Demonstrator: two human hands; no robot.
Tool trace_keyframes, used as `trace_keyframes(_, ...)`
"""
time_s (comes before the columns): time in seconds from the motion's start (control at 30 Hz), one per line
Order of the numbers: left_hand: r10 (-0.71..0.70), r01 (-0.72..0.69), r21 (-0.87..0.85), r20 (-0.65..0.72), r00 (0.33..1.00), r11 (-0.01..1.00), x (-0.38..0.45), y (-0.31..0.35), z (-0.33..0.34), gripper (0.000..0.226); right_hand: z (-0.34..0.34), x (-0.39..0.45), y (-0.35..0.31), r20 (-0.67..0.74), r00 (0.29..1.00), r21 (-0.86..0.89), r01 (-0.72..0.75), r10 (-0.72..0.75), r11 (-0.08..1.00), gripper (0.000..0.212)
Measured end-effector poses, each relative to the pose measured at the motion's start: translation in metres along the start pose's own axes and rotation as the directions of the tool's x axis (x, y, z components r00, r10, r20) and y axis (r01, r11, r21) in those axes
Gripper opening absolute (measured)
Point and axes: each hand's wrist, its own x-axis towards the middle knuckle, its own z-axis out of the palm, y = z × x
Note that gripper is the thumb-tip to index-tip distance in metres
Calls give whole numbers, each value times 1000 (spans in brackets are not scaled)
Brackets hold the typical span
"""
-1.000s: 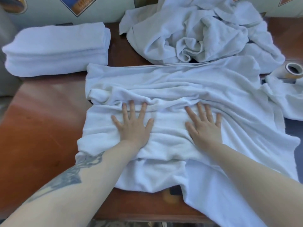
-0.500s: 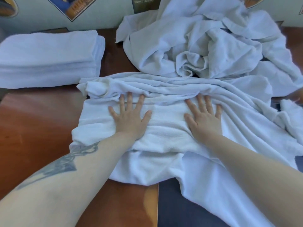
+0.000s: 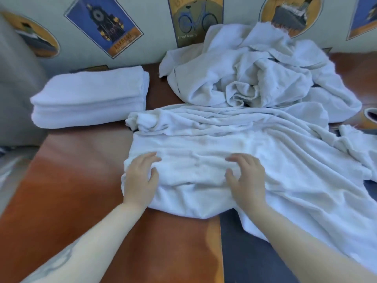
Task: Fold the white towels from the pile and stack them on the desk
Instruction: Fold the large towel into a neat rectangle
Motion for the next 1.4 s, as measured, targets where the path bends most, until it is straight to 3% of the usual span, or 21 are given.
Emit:
trace_keyframes(0.07, -62, 63, 19, -25, 998, 998, -34, -21, -19, 23, 27, -49, -46, 153, 979, 42, 127, -132, 991, 26)
trace_keyframes(0.17, -152, 148, 34, 137, 979, 988, -60, -49, -33, 17, 73, -96, -94, 412, 904, 13, 121, -116, 993, 37)
trace_keyframes(0.27, -133, 128, 36, 239, 962, 991, -56, -63, -46, 23, 96, -112, -124, 350, 937, -100, 28, 9, 995, 29)
trace_keyframes(0.37, -112, 109, 27, 301, 947, 994, -50, -72, -58, 34, 99, -117, -145, 180, 979, -226, -56, 98, 972, 9)
trace_keyframes(0.43, -113, 122, -7, 326, 939, 992, -51, -73, -66, 36, 97, -121, -154, 177, 973, -299, -91, 149, 950, 1)
trace_keyframes(0.6, -119, 113, 41, 466, 877, 993, -78, -74, -80, 41, 90, -150, -168, 125, 961, -308, -199, 247, 930, 9)
trace_keyframes(0.7, -115, 125, 3, 420, 900, 992, -86, -68, -84, 11, 81, -156, -172, 73, 973, -247, -195, 219, 949, 12)
trace_keyframes(0.9, -152, 146, 47, 444, 883, 988, -90, -61, -91, 22, 66, -165, -155, 278, 946, -303, -80, 168, 950, 12)
trace_keyframes(1.0, -188, 208, -19, 358, 914, 978, -90, -58, -91, 18, 66, -160, -151, 352, 917, -299, -77, 186, 951, 25)
trace_keyframes(1.1, -152, 185, -123, 238, 959, 975, -93, -50, -91, 21, 68, -151, -150, 376, 896, -281, -132, 235, 951, 39)
trace_keyframes(1.17, -140, 168, -202, 144, 980, 965, -96, -46, -94, 22, 69, -145, -152, 339, 882, -112, -307, 327, 945, 41)
trace_keyframes(1.23, -130, 156, -280, 109, 986, 947, -99, -43, -97, 23, 74, -136, -159, 327, 834, 184, -517, 444, 836, 40)
trace_keyframes(1.27, -116, 148, -306, 119, 986, 940, -99, -41, -99, 25, 77, -130, -164, 354, 788, 360, -613, 504, 704, 38)
trace_keyframes(1.33, -82, 119, -298, 134, 988, 947, -99, -43, -102, 24, 78, -115, -170, 469, 691, 691, -675, 551, 259, 37)
trace_keyframes(1.4, -73, 115, -283, 155, 985, 952, -99, -46, -104, 23, 72, -100, -170, 585, 615, 802, -535, 528, -265, 37)
